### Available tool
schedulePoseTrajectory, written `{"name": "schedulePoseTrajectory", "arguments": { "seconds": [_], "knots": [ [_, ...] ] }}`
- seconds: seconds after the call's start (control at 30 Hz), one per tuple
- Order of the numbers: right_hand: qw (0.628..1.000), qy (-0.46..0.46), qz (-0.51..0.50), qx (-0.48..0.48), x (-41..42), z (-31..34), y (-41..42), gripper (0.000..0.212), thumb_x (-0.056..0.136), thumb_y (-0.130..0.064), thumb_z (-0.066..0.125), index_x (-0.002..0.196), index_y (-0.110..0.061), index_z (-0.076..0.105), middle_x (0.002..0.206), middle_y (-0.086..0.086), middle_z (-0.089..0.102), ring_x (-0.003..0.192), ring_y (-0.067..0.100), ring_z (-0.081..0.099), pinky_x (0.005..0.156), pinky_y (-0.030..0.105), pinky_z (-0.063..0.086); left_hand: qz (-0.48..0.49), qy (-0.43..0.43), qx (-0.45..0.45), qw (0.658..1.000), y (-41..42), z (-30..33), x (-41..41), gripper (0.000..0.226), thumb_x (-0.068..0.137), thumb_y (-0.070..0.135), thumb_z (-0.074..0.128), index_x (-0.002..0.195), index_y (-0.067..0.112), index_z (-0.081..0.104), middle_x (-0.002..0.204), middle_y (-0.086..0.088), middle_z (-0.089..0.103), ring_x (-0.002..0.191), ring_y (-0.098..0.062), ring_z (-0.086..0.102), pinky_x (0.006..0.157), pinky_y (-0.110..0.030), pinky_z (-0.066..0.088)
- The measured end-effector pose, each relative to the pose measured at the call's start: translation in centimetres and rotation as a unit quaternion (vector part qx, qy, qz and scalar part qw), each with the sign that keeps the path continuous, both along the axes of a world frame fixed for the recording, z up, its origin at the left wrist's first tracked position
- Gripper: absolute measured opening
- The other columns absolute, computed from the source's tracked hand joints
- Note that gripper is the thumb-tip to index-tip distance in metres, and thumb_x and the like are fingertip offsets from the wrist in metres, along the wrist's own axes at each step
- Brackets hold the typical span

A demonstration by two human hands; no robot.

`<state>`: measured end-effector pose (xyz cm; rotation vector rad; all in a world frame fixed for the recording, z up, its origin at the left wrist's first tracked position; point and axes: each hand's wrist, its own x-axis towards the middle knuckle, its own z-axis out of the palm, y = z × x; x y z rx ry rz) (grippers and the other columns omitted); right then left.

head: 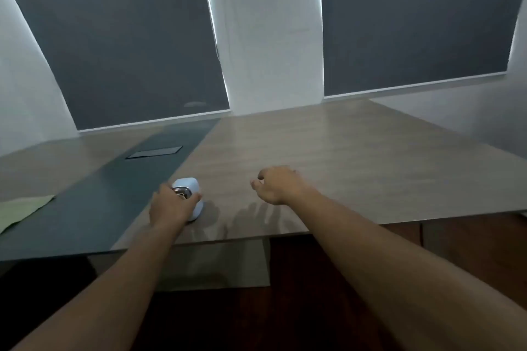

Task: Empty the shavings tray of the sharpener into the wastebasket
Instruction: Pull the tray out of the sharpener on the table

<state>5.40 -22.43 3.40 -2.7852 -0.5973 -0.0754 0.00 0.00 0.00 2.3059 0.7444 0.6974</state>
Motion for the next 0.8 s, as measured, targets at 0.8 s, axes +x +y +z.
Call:
{"name": "schedulePoseTrajectory", "arguments": {
  "seconds": [0.8],
  "knots": [
    [0.851,0.334,-0.011,0.406,-1.9,-1.6,1.8,0.079,0.088,-0.07,0.047,0.138,-0.009,0.053,0.128,0.017,0.061,0.099,0.029,0.061,0.079,0.04,0.056,-0.157,-0.039,-0.386,0.908,-3.3,0.9,2.1,0.05,0.092,0.044,0.05,0.129,0.01,0.052,0.115,-0.019,0.063,0.081,-0.031,0.061,0.056,-0.038,0.049]
  ]
}}
